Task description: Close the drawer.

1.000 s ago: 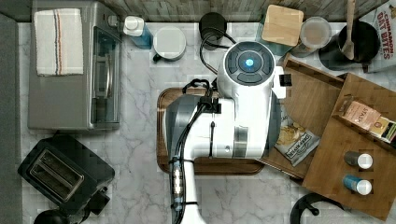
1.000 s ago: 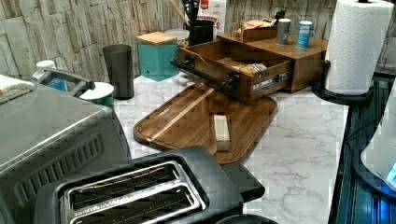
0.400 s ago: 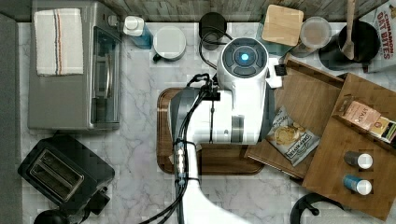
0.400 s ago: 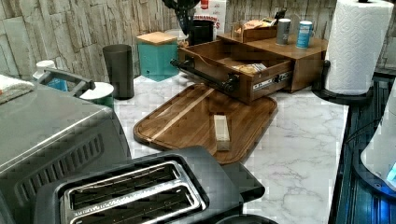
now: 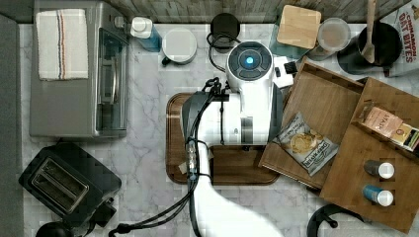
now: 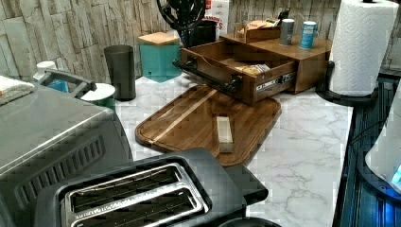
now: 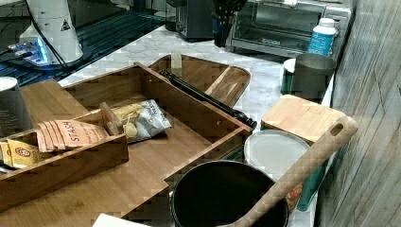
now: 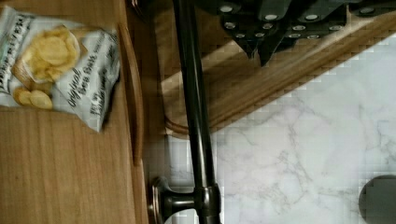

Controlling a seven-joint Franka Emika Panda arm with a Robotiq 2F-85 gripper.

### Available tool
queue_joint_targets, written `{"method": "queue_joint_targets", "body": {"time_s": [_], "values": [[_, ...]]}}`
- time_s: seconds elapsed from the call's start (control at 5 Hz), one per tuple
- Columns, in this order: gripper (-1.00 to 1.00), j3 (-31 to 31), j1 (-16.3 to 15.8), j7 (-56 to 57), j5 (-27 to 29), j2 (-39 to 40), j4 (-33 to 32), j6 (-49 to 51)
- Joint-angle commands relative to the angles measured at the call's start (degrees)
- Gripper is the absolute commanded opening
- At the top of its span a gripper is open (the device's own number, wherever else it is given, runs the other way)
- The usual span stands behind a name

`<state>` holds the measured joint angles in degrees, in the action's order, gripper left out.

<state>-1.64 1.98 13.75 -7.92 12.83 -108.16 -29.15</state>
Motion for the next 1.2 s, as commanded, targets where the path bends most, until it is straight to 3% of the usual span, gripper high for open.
{"method": "queue_joint_targets", "body": {"time_s": [0.2,0.4,0.6,0.8,1.2], "values": [[-1.00,-0.20,0.33,3.66,-2.84,9.66,9.34,-2.93],[-1.00,-0.40,-0.20,1.90,-4.02,11.82,10.76,-4.30],[-1.00,-0.97,-0.52,0.58,-5.55,11.45,7.72,-6.93],[-1.00,1.16,2.26,0.00,-8.71,11.64,4.74,-11.17],[-1.00,-1.13,1.61,2.15,-6.12,12.12,2.99,-14.06]]}}
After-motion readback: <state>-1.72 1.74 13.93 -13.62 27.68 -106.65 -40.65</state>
